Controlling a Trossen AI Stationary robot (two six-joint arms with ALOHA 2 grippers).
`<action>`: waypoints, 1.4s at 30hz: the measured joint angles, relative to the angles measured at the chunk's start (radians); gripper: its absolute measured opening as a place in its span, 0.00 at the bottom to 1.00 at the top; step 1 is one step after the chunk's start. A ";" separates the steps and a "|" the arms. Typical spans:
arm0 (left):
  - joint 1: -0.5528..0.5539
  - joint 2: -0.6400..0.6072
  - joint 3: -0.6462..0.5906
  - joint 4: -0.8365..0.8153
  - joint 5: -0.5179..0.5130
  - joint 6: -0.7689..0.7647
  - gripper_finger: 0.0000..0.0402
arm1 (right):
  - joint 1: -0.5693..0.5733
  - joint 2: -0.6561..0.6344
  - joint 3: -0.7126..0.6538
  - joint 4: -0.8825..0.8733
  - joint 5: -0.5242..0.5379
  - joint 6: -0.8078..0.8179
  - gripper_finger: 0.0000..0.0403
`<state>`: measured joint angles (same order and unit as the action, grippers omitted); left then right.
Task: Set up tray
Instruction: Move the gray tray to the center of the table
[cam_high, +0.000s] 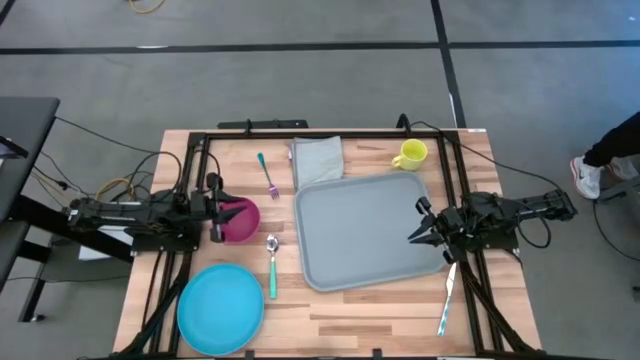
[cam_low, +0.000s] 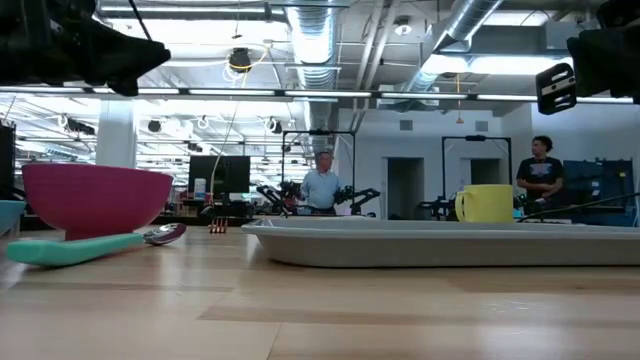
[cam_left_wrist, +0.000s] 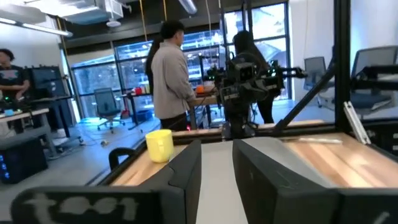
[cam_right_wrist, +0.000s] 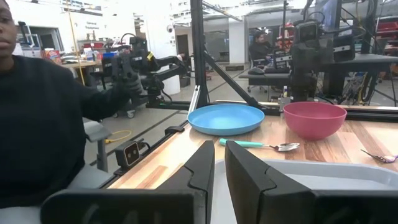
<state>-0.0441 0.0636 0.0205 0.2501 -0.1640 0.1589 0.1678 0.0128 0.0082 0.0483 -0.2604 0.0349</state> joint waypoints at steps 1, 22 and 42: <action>-0.001 0.001 0.004 -0.002 -0.006 -0.001 0.22 | 0.000 0.000 0.000 0.000 0.000 0.000 0.08; -0.001 0.004 0.012 -0.016 -0.144 0.016 0.32 | -0.015 -0.002 0.000 0.272 0.135 -0.059 0.08; -0.001 0.004 0.014 -0.060 -0.165 -0.010 0.32 | -0.019 -0.001 0.000 0.304 0.367 -0.061 0.08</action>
<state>-0.0456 0.0677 0.0341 0.1898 -0.3290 0.1485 0.1486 0.0120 0.0078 0.3526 0.1070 -0.0265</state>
